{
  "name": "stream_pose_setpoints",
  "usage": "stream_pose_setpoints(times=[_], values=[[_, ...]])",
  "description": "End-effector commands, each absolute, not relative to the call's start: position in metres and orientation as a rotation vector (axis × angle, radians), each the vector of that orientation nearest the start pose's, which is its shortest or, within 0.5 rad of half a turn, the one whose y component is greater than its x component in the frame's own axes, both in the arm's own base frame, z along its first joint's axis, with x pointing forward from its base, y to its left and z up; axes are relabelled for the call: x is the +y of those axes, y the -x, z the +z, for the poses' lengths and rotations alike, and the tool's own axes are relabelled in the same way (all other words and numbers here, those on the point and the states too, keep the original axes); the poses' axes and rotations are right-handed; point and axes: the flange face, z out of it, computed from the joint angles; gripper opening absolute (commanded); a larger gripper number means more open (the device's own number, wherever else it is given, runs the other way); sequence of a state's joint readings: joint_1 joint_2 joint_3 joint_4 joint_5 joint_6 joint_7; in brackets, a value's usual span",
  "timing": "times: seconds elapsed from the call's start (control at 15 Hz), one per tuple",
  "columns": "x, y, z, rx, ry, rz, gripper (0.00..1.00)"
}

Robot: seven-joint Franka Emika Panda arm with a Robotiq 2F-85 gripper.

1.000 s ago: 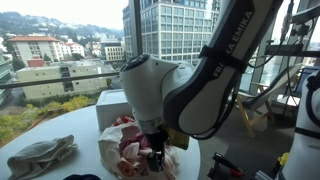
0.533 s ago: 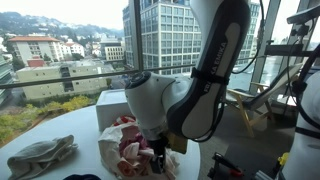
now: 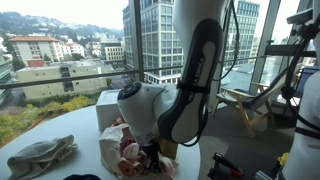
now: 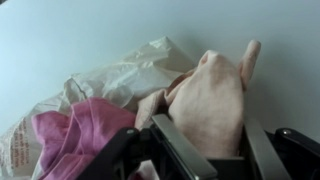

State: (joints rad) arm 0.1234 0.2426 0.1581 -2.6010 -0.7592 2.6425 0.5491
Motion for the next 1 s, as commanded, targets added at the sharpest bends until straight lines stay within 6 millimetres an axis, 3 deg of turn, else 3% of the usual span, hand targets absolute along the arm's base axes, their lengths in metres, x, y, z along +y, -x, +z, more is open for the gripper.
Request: stream_pose_setpoints(times=[0.0,0.13,0.27,0.67,0.93], values=[[0.139,-0.391,0.156,-0.717,3.366,0.046,0.27],[0.142,-0.389,0.164,-0.695,3.37,0.053,0.11],[0.145,-0.388,0.174,-0.707,3.374,0.053,0.05],[0.167,-0.396,0.209,-0.688,3.403,-0.021,0.07],[0.178,-0.418,0.235,-0.697,3.459,-0.228,0.08]])
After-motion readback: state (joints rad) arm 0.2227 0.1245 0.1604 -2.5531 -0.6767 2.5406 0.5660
